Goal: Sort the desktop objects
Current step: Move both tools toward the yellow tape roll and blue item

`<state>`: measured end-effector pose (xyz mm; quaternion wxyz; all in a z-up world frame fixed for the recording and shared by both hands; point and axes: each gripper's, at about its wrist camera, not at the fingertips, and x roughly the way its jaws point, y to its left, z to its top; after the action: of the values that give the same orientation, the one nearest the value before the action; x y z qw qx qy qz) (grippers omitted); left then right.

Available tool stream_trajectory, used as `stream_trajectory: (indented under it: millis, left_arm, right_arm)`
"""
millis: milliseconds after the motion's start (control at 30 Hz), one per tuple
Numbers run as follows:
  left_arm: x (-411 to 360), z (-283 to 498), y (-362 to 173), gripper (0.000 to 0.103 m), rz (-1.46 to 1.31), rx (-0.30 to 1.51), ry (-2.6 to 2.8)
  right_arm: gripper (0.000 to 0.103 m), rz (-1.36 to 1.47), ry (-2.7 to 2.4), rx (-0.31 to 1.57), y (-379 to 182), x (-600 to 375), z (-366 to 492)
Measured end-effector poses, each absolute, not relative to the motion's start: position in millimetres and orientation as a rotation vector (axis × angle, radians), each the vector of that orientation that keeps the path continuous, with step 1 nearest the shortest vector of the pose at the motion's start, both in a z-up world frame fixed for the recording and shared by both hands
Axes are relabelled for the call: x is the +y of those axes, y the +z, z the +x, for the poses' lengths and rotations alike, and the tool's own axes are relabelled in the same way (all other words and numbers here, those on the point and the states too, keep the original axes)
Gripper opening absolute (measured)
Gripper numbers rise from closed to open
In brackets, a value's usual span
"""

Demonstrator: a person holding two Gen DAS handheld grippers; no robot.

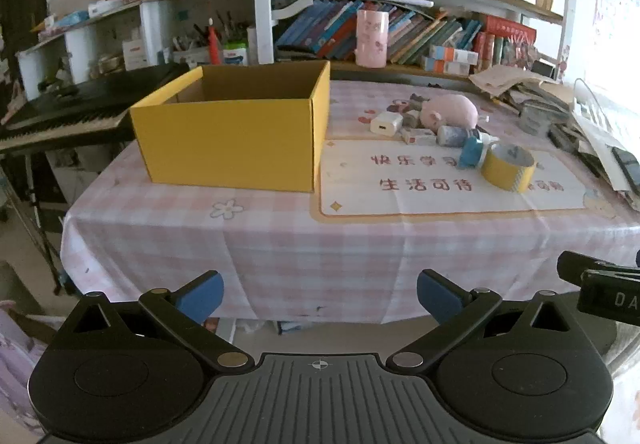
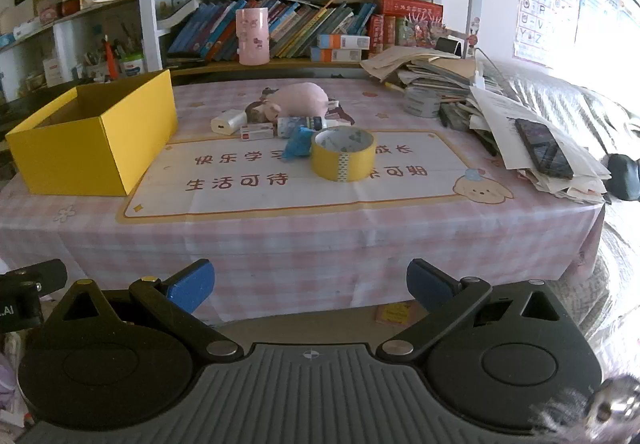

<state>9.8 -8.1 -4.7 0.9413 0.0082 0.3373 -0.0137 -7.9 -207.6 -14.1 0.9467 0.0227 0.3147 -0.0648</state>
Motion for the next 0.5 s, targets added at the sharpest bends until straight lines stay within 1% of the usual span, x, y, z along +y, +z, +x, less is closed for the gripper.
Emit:
stream_trajectory:
  millis: [500]
  left_arm:
    - [-7.9, 11.4, -4.8, 0.103, 0.02, 0.706, -0.018]
  right_arm:
    - [0.103, 0.047, -0.135, 0.643, -14.7, -208.4, -8.1]
